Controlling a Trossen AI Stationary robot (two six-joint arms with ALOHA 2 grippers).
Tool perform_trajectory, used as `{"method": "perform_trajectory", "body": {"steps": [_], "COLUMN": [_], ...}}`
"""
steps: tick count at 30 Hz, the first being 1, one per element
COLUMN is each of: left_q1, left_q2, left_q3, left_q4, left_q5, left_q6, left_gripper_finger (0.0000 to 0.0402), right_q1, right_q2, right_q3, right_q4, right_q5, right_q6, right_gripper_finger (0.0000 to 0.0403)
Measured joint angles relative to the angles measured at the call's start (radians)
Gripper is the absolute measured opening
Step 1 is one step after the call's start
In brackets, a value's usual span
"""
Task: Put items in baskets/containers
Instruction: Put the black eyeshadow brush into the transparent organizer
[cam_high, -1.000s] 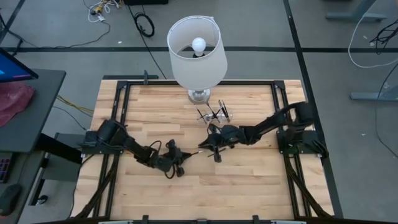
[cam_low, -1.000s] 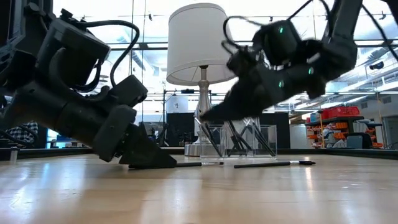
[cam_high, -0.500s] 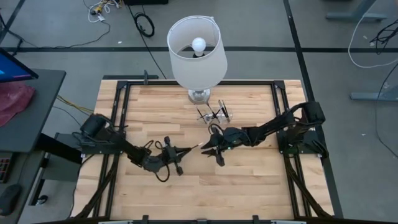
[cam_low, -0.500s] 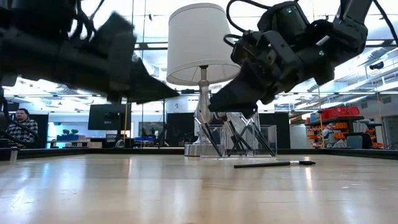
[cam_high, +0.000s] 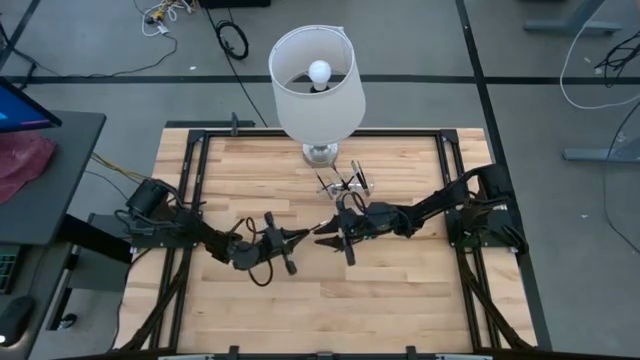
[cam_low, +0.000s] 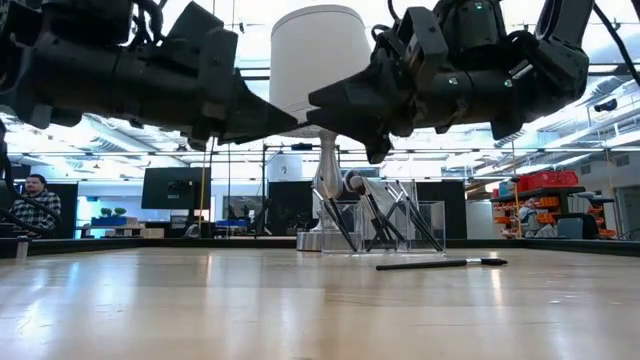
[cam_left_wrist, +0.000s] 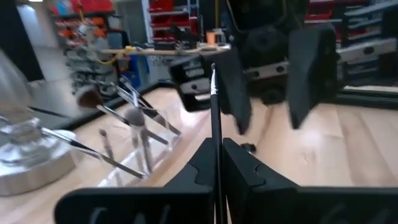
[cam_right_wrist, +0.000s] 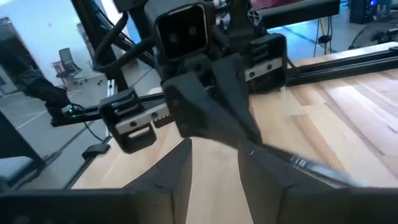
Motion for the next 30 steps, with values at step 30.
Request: {"method": "perform_trajectory", "body": {"steps": [30], "left_q1": [-0.050], "left_q2": [-0.002], "left_q3": [0.001], "left_q4": [0.158], "left_q5": [0.013], "left_q6": [0.174], "left_gripper_finger": [0.0015], "right_q1": [-0.009], "right_q2": [0.000], "right_q3": [0.000], "right_q4": [0.152], "right_q5": [-0.027], "right_q6": [0.023], "right_gripper_finger": [0.0123]}}
